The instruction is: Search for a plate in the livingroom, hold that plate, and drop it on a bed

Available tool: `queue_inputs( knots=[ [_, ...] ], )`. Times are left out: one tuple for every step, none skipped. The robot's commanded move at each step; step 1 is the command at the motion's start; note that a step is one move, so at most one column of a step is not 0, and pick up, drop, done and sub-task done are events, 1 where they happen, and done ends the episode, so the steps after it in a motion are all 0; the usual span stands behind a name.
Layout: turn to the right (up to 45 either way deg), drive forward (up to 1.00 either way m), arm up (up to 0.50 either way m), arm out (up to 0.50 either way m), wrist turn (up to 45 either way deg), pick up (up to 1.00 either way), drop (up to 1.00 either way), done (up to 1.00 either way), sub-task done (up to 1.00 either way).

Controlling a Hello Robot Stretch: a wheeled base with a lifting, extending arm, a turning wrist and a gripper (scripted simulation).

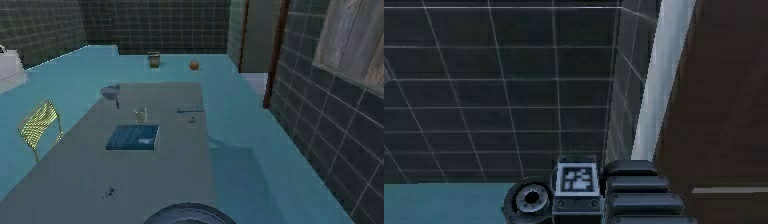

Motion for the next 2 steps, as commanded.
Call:
queue_inputs(
  knots=[
    [45.0, 0.0, 0.0, 0.0, 0.0, 0.0, 0.0, 0.0, 0.0],
    [9.0, 0.0, 0.0, 0.0, 0.0, 0.0, 0.0, 0.0, 0.0]
  ],
)
